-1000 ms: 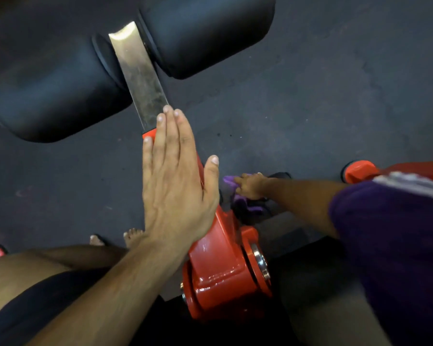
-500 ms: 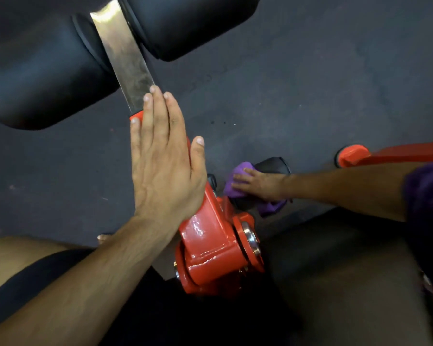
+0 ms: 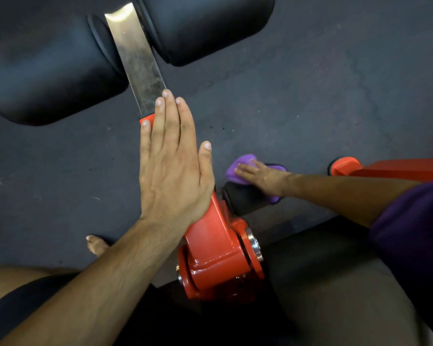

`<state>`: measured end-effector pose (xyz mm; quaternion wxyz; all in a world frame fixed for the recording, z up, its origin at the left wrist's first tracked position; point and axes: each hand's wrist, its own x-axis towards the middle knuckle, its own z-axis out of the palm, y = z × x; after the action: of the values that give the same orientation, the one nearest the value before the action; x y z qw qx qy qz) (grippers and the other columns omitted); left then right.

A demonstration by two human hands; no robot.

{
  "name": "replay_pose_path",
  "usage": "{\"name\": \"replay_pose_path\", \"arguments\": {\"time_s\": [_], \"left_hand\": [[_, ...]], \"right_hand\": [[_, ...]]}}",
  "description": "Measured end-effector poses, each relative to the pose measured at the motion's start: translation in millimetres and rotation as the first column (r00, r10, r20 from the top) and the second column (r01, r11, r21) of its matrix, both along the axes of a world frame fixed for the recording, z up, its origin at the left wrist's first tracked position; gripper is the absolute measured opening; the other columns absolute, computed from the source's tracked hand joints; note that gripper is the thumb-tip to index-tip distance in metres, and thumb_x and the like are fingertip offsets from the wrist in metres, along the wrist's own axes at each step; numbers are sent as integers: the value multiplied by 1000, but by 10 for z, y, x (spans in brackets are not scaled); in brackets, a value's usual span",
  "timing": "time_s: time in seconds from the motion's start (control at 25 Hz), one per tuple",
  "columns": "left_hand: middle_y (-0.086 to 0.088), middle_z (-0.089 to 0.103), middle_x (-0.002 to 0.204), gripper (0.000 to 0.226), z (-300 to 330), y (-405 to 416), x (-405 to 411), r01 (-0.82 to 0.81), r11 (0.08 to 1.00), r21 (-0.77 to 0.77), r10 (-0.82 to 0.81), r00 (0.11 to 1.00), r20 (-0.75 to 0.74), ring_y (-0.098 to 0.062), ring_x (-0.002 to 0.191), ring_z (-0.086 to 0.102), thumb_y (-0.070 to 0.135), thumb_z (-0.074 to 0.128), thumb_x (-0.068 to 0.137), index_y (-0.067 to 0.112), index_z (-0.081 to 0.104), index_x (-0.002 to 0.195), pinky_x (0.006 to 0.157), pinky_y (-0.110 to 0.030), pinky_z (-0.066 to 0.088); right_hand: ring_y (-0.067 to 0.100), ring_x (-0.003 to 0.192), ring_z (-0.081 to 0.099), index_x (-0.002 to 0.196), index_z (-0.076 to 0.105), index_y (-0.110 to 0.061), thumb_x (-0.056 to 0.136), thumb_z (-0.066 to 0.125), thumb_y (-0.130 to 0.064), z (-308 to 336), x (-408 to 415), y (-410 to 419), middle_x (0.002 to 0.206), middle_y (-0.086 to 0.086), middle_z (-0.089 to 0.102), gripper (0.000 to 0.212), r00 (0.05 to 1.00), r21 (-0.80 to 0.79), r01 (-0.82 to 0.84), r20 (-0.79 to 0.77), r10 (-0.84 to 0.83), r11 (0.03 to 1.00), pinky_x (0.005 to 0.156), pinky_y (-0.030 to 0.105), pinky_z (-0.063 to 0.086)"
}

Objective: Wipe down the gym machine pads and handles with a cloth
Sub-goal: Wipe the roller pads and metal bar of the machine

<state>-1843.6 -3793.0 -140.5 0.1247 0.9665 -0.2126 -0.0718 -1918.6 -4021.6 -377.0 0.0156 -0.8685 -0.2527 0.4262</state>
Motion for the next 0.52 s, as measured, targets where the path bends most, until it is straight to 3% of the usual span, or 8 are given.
{"name": "replay_pose_path", "arguments": {"time_s": [0.08, 0.12, 0.2, 0.28, 0.4, 0.48, 0.52], "left_hand": [[-13, 1, 173, 68, 1, -12, -11, 1, 1000, 3, -1, 1000, -4, -22, 160, -3, 35, 23, 105, 3, 8, 164, 130, -43, 0], [-13, 1, 173, 68, -3, -16, -11, 0, 1000, 2, 0, 1000, -2, -22, 160, -3, 35, 23, 105, 3, 8, 164, 130, -44, 0], [-13, 1, 173, 68, 2, -14, -12, 4, 1000, 5, -4, 1000, -5, -22, 160, -4, 35, 23, 105, 3, 7, 164, 130, -44, 1], [-13, 1, 173, 69, -4, -17, -7, 9, 1000, -1, -9, 1000, -4, -22, 160, -4, 35, 23, 105, 3, 7, 164, 130, -44, 1], [-13, 1, 173, 69, -10, 7, -15, 5, 1000, -16, -5, 1000, 5, -22, 160, -3, 36, 24, 105, 3, 8, 164, 130, -45, 2], [-13, 1, 173, 69, -14, 16, -5, 10, 1000, -18, -10, 1000, 4, -21, 160, -4, 36, 24, 106, 3, 8, 164, 130, -45, 1], [-12, 1, 173, 69, -20, 14, 2, 13, 1000, -18, -13, 1000, 4, -21, 160, -5, 36, 24, 106, 4, 7, 164, 130, -44, 0]], "right_hand": [[35, 154, -2, 161, -2, -10, 70, 87, -17, 33, -109, 137, 169, 8, -5, 127, 981, 78, -189, -37, 192, 979, 123, 40, -1], [34, 154, -5, 161, -3, -12, 68, 89, -19, 31, -128, 53, 169, 7, -8, 131, 973, 77, -221, -54, 226, 972, 123, 37, -1], [32, 155, -6, 161, -4, -20, 77, 80, -10, -31, -124, -293, 168, 3, -14, 119, 982, 19, -152, -114, 154, 988, 123, 34, 3], [30, 155, -3, 159, -5, -30, 89, 65, -5, -60, -111, -674, 168, -5, -11, 102, 988, -62, -3, -153, -6, 998, 125, 40, 12], [37, 155, 3, 161, -1, -24, 98, 44, 2, -90, -129, -776, 169, -1, -4, 82, 999, -110, 45, -24, -48, 993, 125, 47, 13], [38, 154, 3, 161, -1, -21, 82, 67, 1, -107, -215, -524, 169, 2, -7, 107, 996, 5, -45, 80, 45, 999, 123, 51, 19], [39, 154, 3, 161, -2, -22, 69, 78, -3, -101, -285, -373, 169, 2, -8, 123, 980, 85, -189, 85, 182, 978, 122, 55, 24]]}}
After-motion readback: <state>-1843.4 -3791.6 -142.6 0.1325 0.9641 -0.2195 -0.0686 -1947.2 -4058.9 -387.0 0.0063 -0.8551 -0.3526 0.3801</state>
